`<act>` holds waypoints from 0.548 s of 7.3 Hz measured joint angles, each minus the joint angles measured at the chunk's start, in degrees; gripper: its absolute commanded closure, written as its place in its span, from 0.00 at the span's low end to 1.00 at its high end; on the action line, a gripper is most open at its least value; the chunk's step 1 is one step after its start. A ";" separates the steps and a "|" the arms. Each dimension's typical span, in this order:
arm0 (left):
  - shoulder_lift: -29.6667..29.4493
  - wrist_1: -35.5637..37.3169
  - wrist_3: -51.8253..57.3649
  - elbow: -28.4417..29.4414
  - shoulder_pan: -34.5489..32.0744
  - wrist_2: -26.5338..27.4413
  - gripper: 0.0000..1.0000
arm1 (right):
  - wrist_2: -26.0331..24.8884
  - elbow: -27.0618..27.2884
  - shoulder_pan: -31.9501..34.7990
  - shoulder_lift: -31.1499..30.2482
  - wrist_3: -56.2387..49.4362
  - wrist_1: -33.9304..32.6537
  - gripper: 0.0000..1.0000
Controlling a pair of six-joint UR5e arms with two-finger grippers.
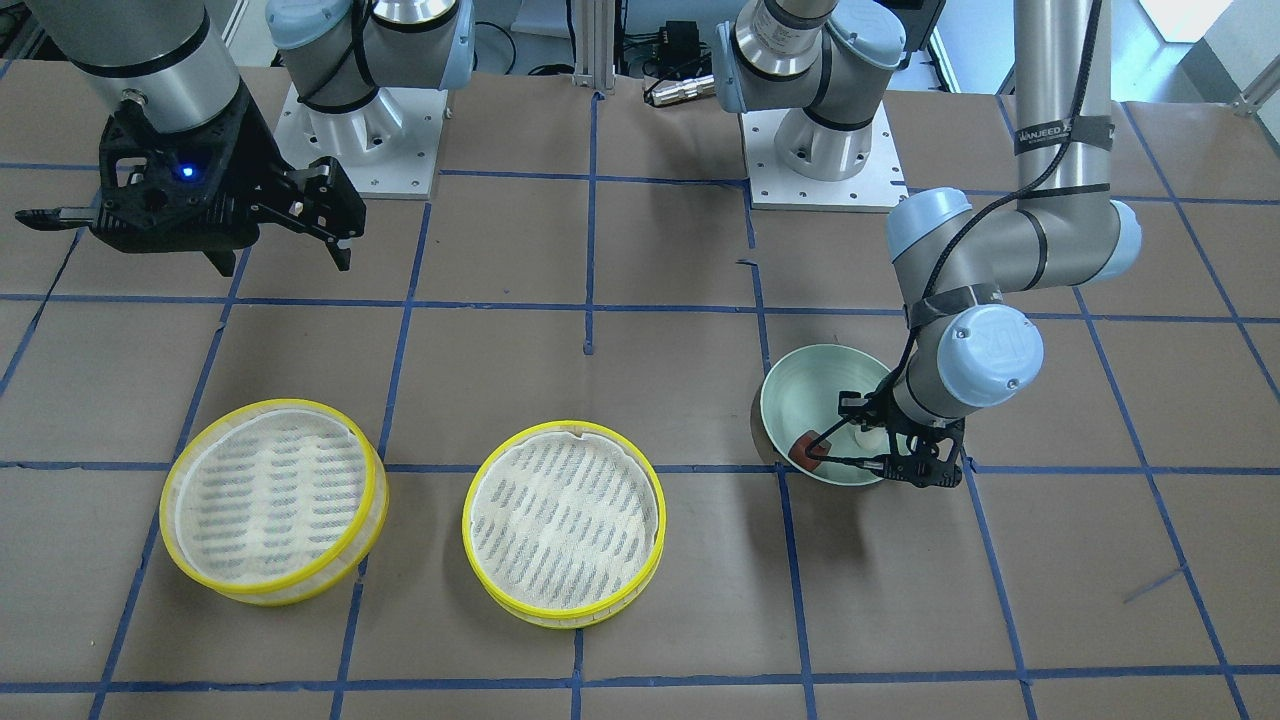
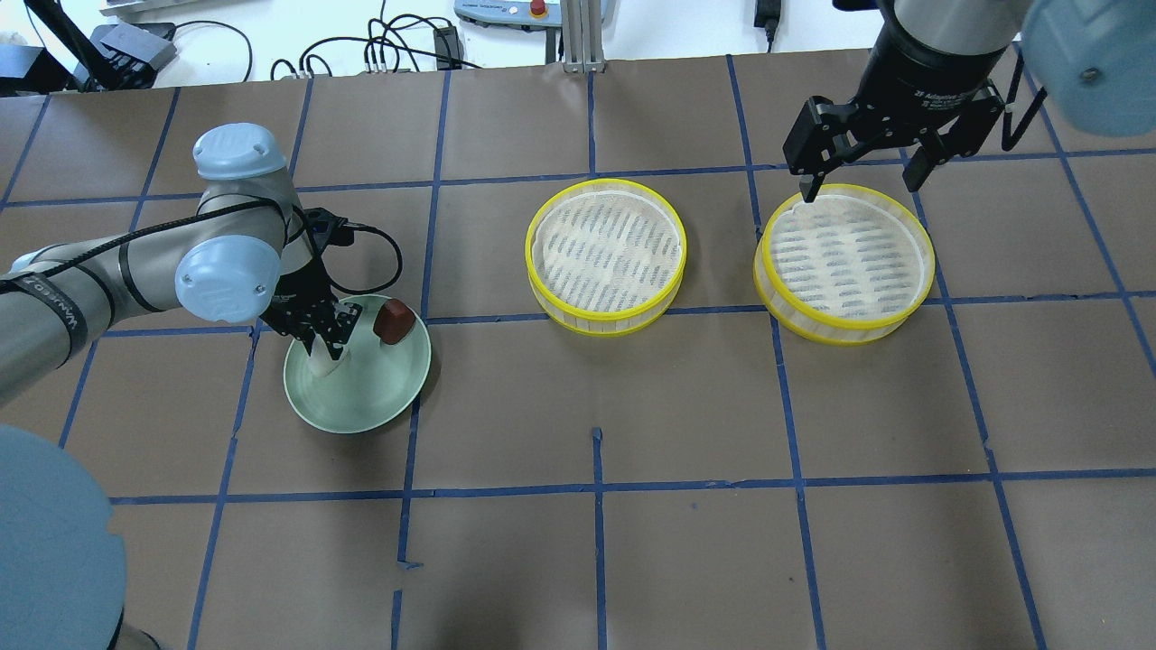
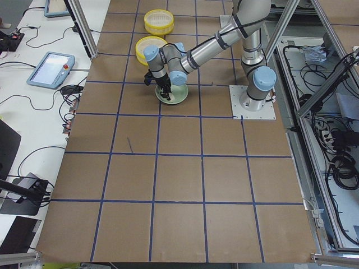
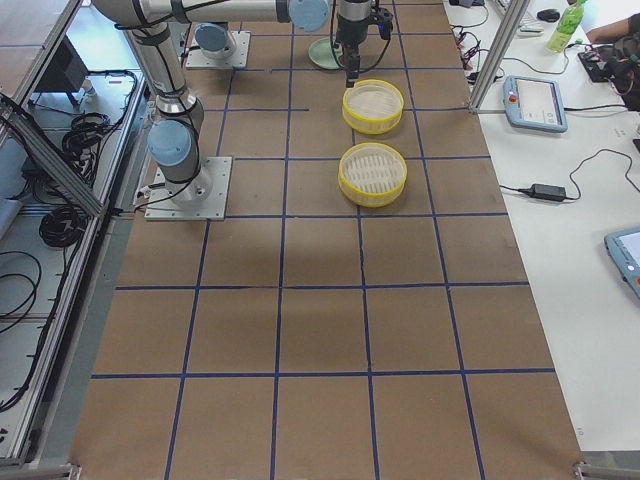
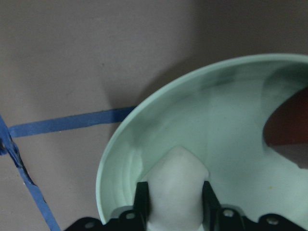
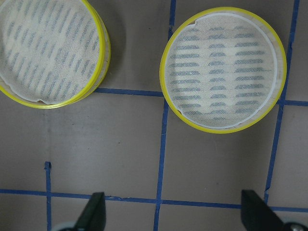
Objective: Stack buns with steamer
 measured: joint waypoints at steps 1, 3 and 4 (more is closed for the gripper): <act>0.76 -1.82 -4.45 1.83 -0.09 -4.47 0.92 | 0.02 -0.14 -0.31 0.08 -0.43 -0.25 0.01; 0.98 -9.89 -18.36 7.95 -0.40 -18.66 0.92 | 0.07 -1.52 -3.42 1.48 -2.88 -1.37 0.02; 0.68 -13.04 -25.73 10.15 -0.93 -26.63 0.92 | 0.07 -1.89 -6.66 3.66 -5.48 -1.77 0.02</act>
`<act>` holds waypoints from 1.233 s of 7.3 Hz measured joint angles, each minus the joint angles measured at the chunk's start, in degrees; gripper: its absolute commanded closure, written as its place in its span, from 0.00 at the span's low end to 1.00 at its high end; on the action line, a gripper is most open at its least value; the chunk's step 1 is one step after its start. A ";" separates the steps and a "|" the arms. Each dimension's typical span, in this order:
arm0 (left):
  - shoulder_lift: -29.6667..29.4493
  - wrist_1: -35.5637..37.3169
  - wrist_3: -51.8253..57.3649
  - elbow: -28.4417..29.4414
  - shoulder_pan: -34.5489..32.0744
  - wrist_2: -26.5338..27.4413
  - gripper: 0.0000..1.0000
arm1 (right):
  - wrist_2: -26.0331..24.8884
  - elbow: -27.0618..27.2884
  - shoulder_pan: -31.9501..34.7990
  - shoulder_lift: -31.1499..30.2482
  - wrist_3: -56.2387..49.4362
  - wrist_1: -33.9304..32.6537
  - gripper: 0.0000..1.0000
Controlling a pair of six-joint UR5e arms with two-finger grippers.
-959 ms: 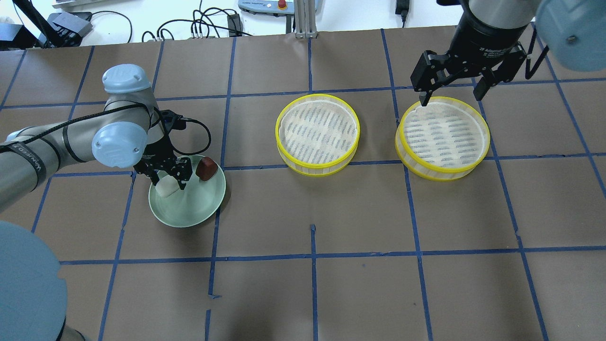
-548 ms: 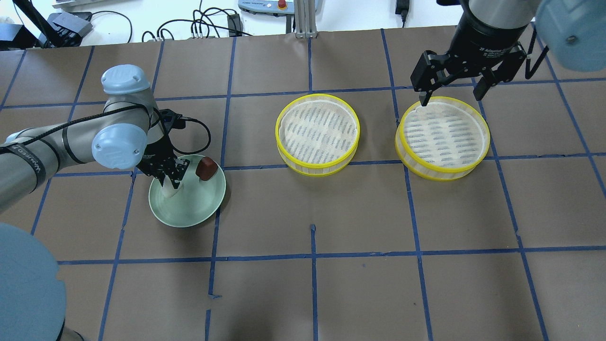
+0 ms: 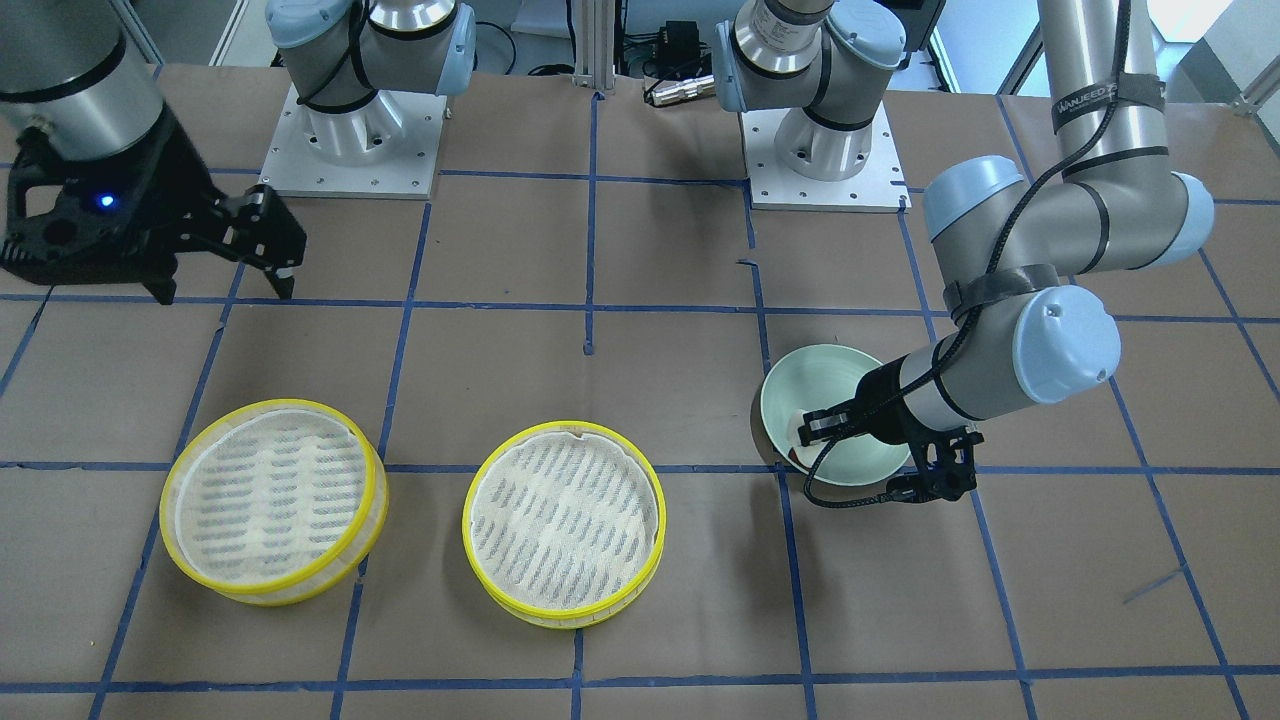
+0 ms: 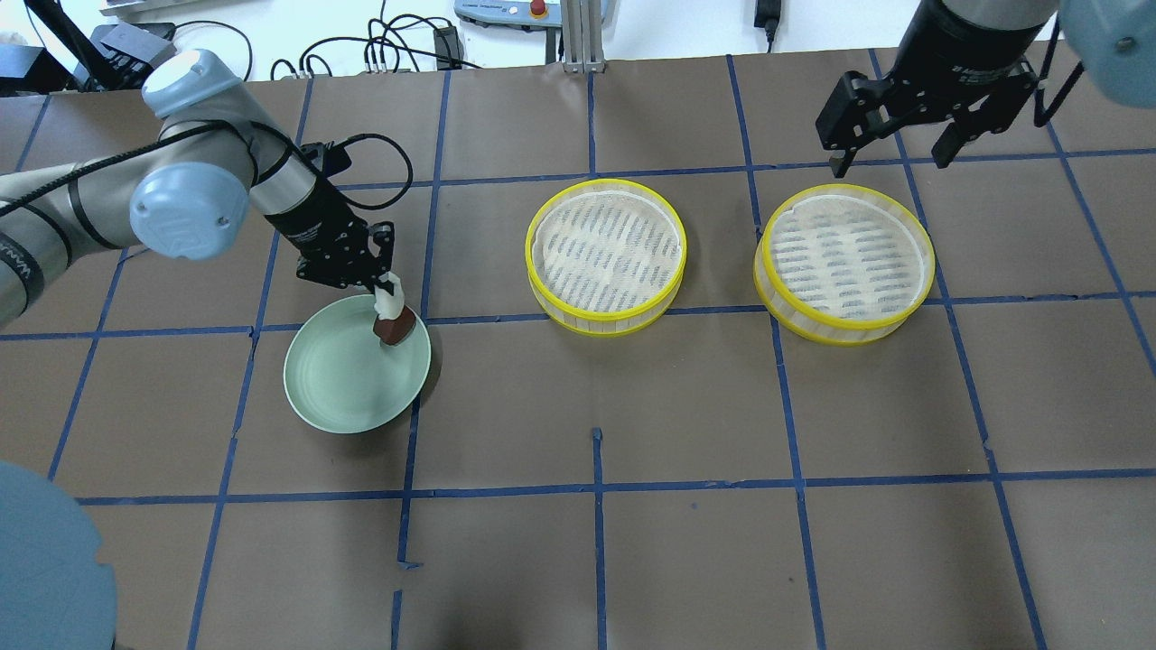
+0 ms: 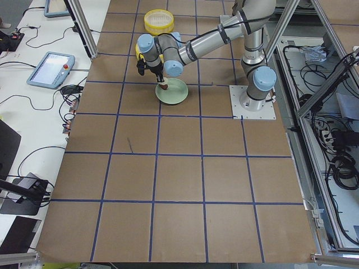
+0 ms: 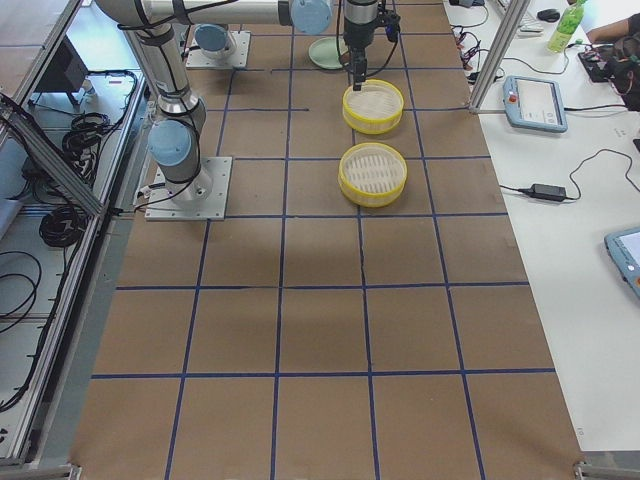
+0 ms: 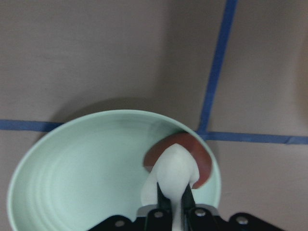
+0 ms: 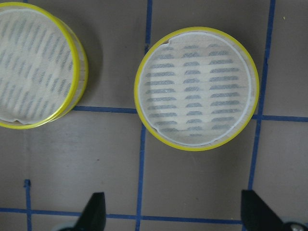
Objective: Stack buns with steamer
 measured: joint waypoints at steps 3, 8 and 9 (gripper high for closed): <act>-3.56 4.06 -18.55 2.76 -6.31 -18.25 0.54 | -0.02 1.20 -9.87 9.16 -9.36 -9.52 0.02; -7.66 9.38 -25.96 5.95 -10.53 -21.14 0.00 | 0.17 9.25 -14.04 17.72 -12.88 -27.05 0.02; -7.43 9.39 -24.93 6.01 -10.54 -19.11 0.00 | 0.21 10.02 -13.96 18.13 -11.37 -27.55 0.03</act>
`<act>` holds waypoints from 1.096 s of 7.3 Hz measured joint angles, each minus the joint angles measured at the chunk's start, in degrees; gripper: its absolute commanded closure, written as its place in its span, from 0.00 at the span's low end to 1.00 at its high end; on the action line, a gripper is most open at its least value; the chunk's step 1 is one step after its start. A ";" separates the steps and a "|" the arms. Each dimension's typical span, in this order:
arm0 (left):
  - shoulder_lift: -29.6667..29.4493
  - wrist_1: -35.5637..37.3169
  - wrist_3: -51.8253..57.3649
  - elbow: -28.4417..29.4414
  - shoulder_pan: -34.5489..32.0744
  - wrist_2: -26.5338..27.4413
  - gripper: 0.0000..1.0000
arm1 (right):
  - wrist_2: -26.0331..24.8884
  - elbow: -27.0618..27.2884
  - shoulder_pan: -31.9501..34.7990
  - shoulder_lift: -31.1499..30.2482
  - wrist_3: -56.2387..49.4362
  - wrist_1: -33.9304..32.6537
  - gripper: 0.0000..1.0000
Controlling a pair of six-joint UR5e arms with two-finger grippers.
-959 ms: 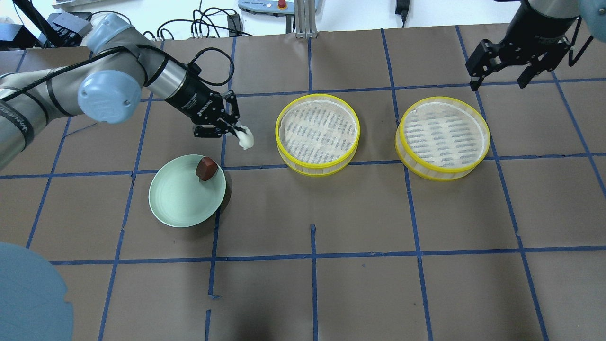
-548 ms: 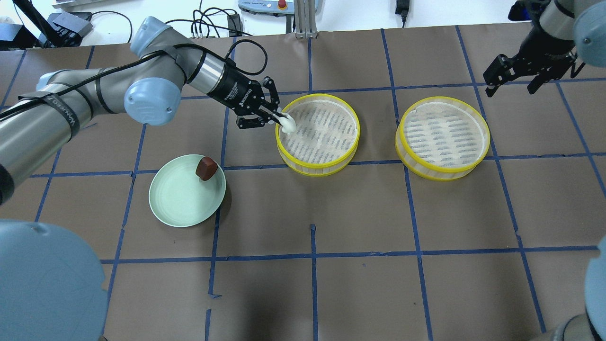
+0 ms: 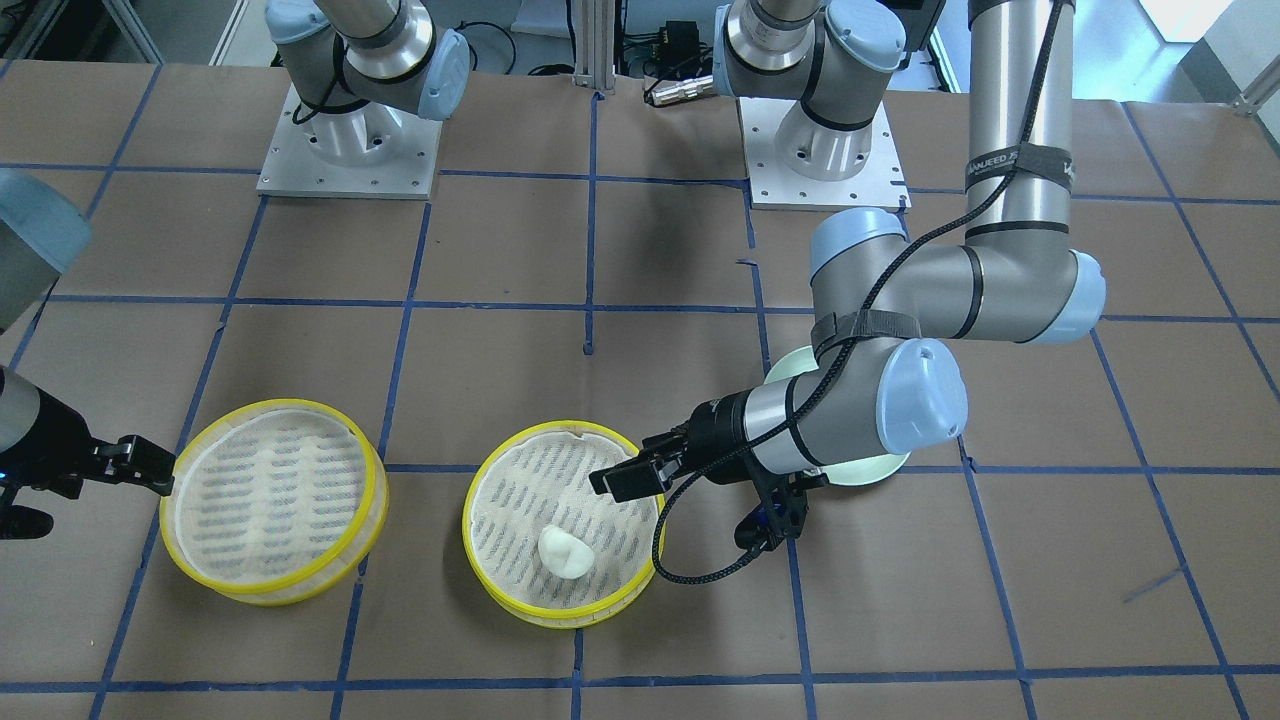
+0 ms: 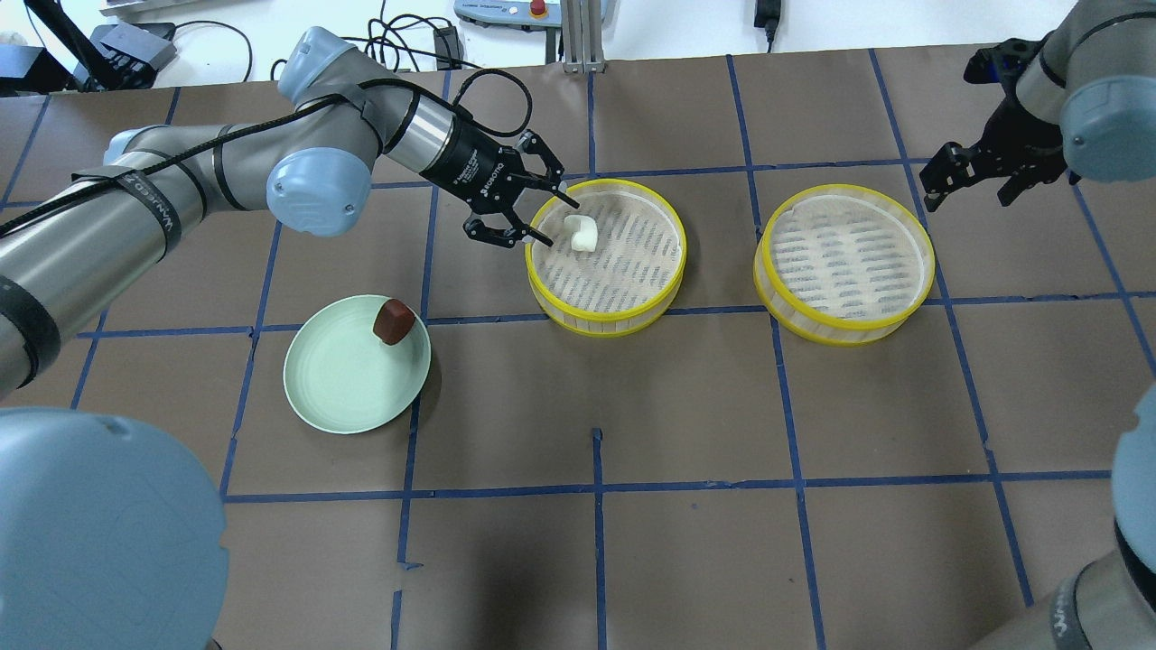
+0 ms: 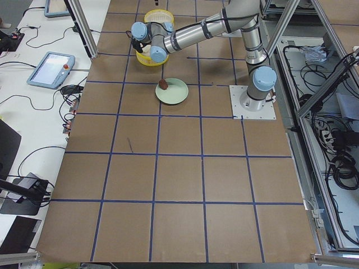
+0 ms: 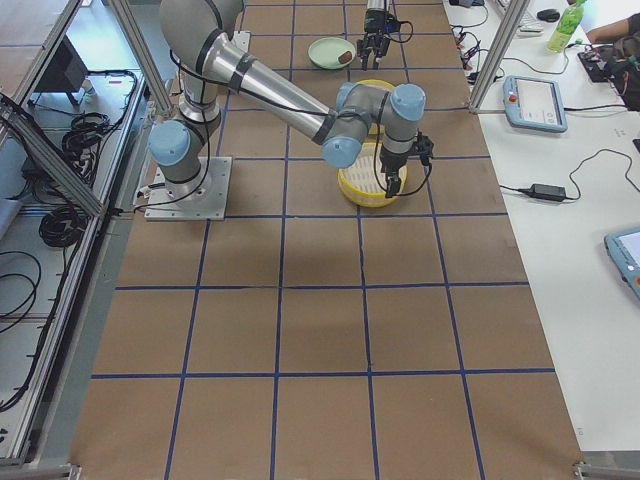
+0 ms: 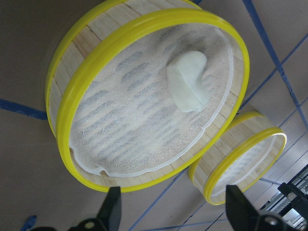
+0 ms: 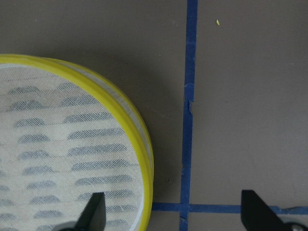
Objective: Stack buns with steamer
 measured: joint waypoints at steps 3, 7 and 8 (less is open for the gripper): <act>2.11 -0.91 18.77 -1.69 0.10 20.22 0.00 | -0.28 2.75 0.82 0.95 5.32 -0.69 0.27; 4.56 -0.85 41.01 -8.61 1.20 44.71 0.02 | -0.33 4.56 0.90 1.58 5.35 -2.93 0.94; 4.34 -0.26 42.50 -9.35 1.52 46.50 0.12 | -0.39 4.47 0.91 1.60 5.28 -3.01 0.94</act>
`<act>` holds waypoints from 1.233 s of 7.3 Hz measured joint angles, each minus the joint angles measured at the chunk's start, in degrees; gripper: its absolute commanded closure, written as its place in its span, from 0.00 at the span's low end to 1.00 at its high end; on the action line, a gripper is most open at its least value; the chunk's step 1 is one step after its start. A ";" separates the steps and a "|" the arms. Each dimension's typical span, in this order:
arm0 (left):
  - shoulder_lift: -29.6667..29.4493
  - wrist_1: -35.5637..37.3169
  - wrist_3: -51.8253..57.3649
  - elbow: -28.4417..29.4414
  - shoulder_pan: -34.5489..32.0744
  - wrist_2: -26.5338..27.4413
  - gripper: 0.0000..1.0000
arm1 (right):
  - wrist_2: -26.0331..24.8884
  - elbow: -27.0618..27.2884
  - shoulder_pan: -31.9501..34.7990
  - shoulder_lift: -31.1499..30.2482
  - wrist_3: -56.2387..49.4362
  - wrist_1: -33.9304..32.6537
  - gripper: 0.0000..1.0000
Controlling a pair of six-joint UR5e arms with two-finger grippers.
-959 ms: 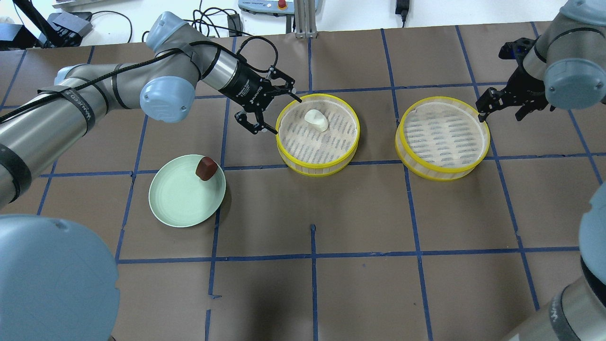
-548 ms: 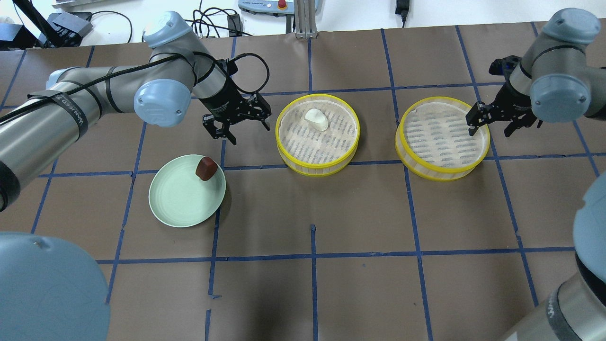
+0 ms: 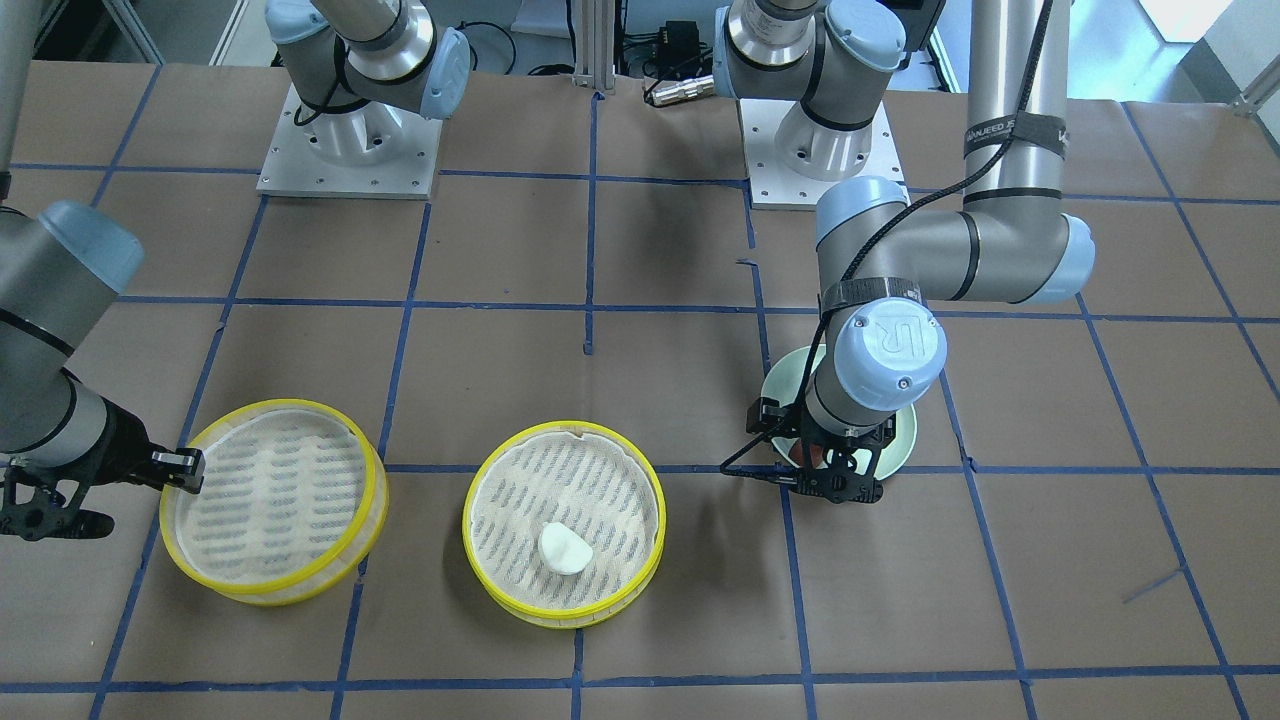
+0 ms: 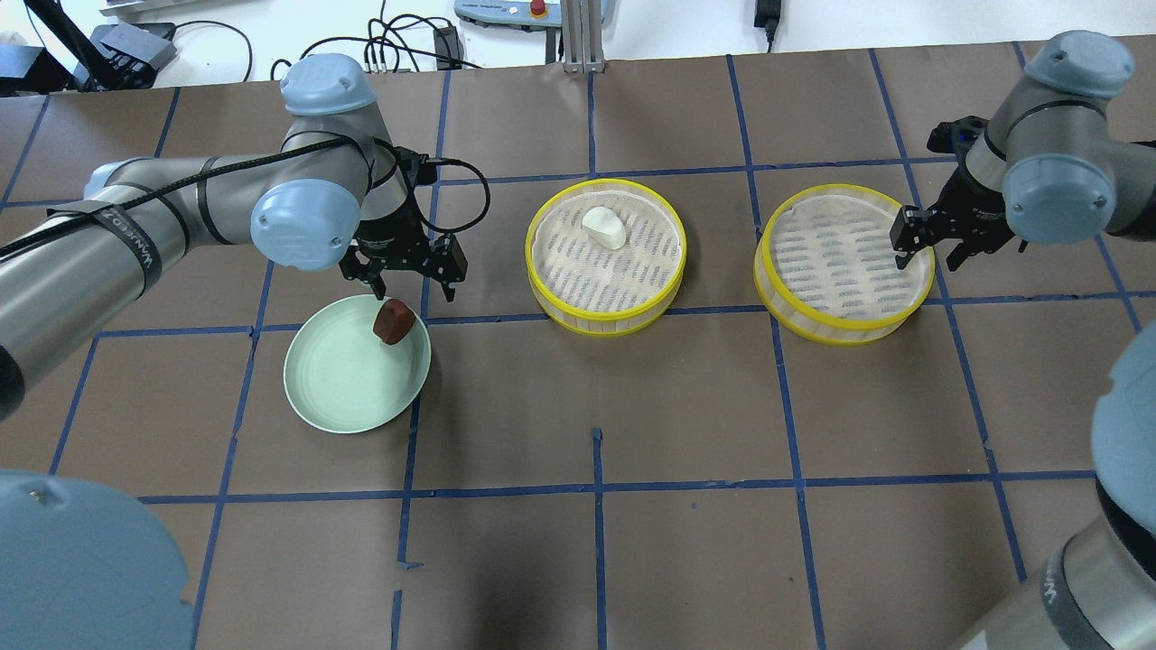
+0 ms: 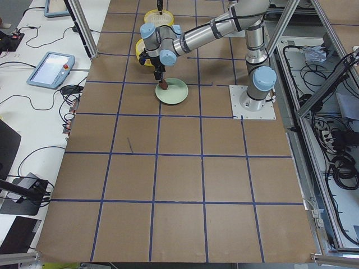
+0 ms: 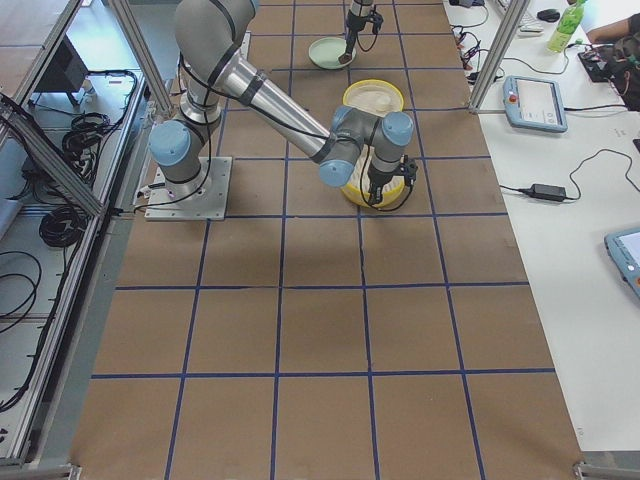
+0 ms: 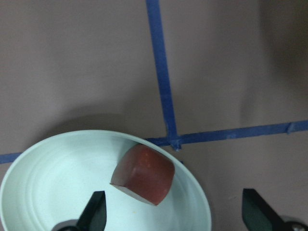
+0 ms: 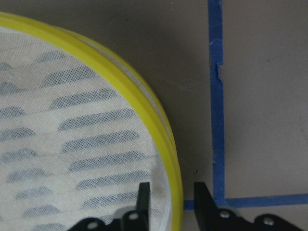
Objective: Stack buns with steamer
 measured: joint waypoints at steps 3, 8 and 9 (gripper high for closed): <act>-0.88 1.12 1.35 -0.55 0.15 2.93 0.77 | -0.31 -3.99 0.15 -0.36 0.26 1.28 0.94; -0.68 1.97 0.81 -0.33 0.38 0.61 1.00 | -2.43 -12.96 15.71 -2.73 21.50 12.20 0.91; -0.23 1.73 -0.09 0.18 1.58 -2.35 1.00 | -2.29 -13.41 20.06 -2.82 28.72 12.49 0.92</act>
